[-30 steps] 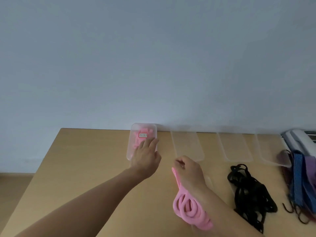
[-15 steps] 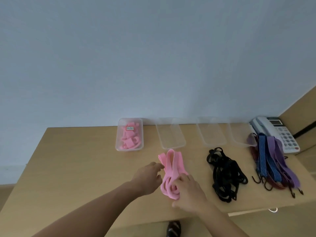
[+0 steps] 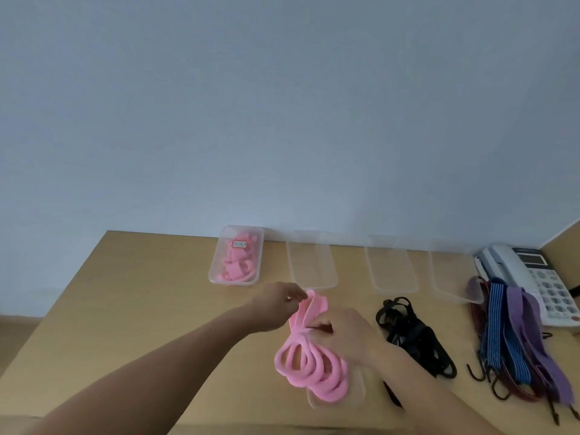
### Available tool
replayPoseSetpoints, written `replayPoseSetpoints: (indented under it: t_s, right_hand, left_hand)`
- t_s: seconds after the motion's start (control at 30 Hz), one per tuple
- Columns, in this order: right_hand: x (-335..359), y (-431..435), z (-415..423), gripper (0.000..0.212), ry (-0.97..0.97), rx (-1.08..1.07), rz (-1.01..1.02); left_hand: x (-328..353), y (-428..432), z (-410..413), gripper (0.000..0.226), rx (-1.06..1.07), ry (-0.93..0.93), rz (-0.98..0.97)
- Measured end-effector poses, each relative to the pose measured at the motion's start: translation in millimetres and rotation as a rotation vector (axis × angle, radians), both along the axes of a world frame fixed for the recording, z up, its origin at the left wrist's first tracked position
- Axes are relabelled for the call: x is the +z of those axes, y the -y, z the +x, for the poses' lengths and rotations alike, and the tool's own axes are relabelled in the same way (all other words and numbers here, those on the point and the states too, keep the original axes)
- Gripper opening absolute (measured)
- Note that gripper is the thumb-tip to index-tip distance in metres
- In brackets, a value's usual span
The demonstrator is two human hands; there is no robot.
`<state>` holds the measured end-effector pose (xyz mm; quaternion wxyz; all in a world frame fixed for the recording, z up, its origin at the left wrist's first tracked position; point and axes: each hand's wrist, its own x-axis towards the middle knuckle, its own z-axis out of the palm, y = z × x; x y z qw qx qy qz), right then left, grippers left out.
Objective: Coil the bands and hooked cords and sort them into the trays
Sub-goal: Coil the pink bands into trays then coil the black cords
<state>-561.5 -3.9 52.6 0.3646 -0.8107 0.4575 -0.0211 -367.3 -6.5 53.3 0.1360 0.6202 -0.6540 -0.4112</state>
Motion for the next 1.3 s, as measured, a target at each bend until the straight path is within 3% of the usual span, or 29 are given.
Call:
replayPoseSetpoints:
  t_s: [0.17, 0.27, 0.43, 0.6, 0.77, 0.87, 1.0, 1.07, 1.13, 1.3]
  right_hand:
    - [50, 28, -5, 0.018, 0.256, -0.068, 0.003]
    - [84, 41, -4, 0.023, 0.338, -0.076, -0.082]
    - [115, 59, -6, 0.004, 0.626, -0.292, -0.056]
    - [125, 55, -7, 0.012, 0.656, -0.298, -0.148]
    - [134, 50, 0, 0.016, 0.692, -0.286, -0.296]
    - [137, 48, 1, 0.019, 0.701, -0.241, -0.397]
    - [141, 46, -4, 0.012, 0.833, -0.298, -0.175]
    - [143, 45, -6, 0.031, 0.874, -0.323, -0.031]
    - [144, 45, -7, 0.037, 0.843, -0.322, 0.015]
    - [144, 46, -15, 0.011, 0.830, -0.293, 0.051]
  left_hand:
    - [30, -7, 1, 0.021, -0.012, -0.218, 0.164]
    - [60, -5, -7, 0.018, 0.036, -0.329, 0.052]
    - [107, 8, -15, 0.026, 0.192, -0.507, -0.063]
    - [131, 4, -9, 0.021, 0.256, -0.639, -0.014]
    - [149, 4, -11, 0.050, 0.287, -0.697, 0.140]
    - [156, 7, -9, 0.047, 0.282, -0.716, 0.105]
    - [161, 8, -7, 0.032, 0.210, -0.766, 0.039]
    - [162, 7, -7, 0.031, 0.193, -0.746, 0.002]
    - [161, 7, -9, 0.034, 0.181, -0.731, -0.028]
    - [156, 8, -11, 0.017, 0.228, -0.688, -0.086]
